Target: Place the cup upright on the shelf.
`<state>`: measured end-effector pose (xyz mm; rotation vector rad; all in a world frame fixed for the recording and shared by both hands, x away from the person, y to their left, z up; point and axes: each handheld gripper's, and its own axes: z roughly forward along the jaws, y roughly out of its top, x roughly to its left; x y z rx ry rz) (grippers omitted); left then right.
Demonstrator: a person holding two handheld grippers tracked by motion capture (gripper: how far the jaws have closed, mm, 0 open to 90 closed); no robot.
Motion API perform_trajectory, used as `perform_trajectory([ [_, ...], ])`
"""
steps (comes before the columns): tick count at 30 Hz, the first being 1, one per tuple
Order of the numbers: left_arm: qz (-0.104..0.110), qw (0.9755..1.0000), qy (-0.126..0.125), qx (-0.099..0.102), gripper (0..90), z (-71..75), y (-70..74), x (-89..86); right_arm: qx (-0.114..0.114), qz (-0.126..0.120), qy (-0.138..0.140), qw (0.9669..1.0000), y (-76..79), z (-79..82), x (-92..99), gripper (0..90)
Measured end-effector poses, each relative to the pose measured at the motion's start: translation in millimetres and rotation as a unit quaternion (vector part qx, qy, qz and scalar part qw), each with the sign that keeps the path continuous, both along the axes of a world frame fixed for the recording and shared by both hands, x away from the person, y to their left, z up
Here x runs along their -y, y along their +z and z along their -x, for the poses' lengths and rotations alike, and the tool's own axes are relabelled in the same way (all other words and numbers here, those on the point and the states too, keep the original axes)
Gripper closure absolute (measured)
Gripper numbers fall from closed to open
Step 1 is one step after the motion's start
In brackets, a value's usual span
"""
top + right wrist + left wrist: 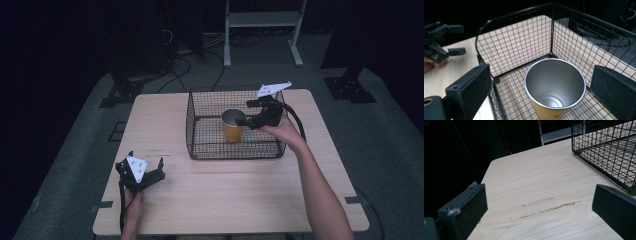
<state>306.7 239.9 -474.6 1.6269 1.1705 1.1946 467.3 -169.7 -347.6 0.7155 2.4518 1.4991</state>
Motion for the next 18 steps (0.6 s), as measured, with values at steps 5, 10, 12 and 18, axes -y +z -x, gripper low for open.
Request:
perform_trajectory([
  [5, -0.001, 1.0000, 0.000, 0.000, 0.0, 0.0, -0.1, 0.4, 0.005, -0.002, -0.005, 1.0000, 0.7, 7.9, 5.5, 2.5],
  [10, -0.001, 1.0000, 0.001, 0.000, 0.0, 0.0, -0.2, 0.4, 0.004, -0.007, -0.006, 1.0000, 0.8, 17.3, 12.5, 2.5],
  [12, -0.002, 1.0000, 0.000, 0.000, 0.0, 0.0, -0.1, 0.5, 0.005, -0.008, -0.004, 0.9999, 0.7, 21.8, 14.8, 2.6],
  [18, -0.002, 1.0000, 0.000, 0.000, 0.0, 0.0, -0.2, 0.8, 0.006, -0.005, -0.004, 1.0000, -2.2, 33.7, 21.5, 6.2],
])
